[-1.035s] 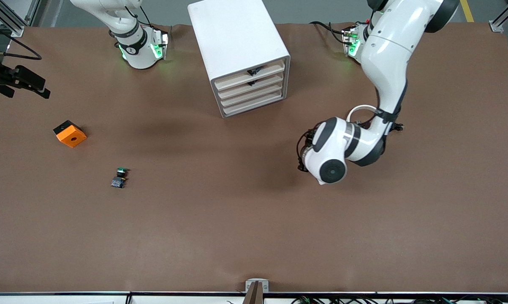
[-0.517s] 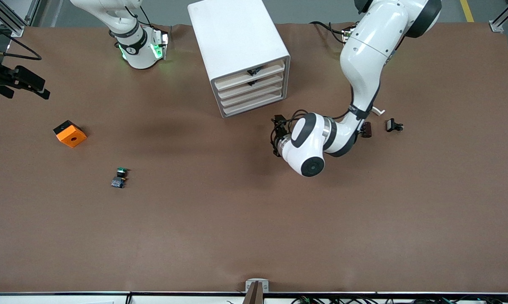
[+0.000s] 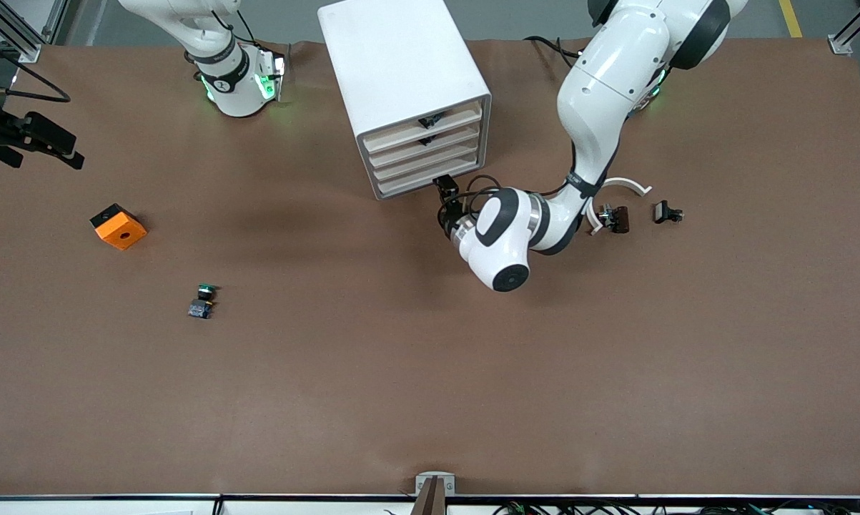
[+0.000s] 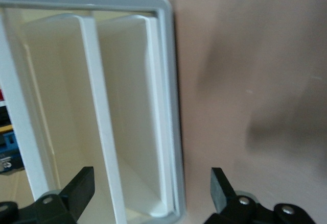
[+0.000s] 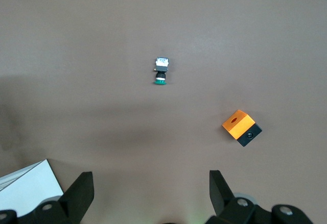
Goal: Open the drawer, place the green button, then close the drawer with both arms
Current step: 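Grasp the top drawer front with the left gripper and pull it open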
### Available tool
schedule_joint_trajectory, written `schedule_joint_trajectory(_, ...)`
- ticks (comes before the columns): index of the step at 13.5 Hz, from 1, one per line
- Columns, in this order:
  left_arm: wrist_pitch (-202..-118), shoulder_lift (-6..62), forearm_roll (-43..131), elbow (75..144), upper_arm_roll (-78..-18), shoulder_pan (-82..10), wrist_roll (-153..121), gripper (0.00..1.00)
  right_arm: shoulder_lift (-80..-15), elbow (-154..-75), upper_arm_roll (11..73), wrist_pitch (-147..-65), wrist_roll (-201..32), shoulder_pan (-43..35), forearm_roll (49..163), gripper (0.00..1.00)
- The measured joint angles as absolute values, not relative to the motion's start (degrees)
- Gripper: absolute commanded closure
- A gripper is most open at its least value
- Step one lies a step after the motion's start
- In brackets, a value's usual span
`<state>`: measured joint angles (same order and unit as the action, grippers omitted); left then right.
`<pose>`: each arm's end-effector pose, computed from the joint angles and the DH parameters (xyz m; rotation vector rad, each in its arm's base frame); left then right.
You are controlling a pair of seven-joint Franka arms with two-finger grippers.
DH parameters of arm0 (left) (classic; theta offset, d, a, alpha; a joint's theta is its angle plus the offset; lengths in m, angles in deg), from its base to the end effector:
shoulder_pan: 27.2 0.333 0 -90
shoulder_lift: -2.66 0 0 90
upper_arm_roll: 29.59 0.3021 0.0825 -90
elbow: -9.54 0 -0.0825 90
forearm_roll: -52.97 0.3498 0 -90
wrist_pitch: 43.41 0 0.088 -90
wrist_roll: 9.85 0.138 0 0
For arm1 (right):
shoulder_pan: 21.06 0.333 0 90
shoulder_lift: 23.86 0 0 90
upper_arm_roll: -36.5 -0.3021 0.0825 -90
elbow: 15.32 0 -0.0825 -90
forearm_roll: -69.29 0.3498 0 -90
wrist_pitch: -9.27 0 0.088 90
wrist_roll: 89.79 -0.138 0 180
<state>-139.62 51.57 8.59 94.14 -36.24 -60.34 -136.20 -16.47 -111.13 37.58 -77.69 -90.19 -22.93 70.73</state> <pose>0.4157 -0.4511 0.1622 -1.4035 -1.9300 1.1451 0.4743 -0.0214 0.5952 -3.1120 0.0891 0.0387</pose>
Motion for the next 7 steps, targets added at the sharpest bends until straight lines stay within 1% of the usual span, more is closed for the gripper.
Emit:
schedule_joint_trajectory(3,-135.7,52.0,8.6,94.1,-36.2,-60.7,-137.2,0.27,-16.5,-111.1,37.6,-77.7,-90.2,-22.9,70.7,0.00)
schedule_joint_trajectory(5,-135.2,52.6,8.4,94.1,-36.2,-60.7,-137.2,0.32,-16.5,-111.1,37.6,-77.7,-90.2,-22.9,70.7,0.00)
schedule_joint_trajectory(7,-135.0,53.0,6.4,94.1,-36.2,-61.2,-137.2,0.34,-16.5,-111.1,37.6,-77.7,-90.2,-22.9,70.7,0.00)
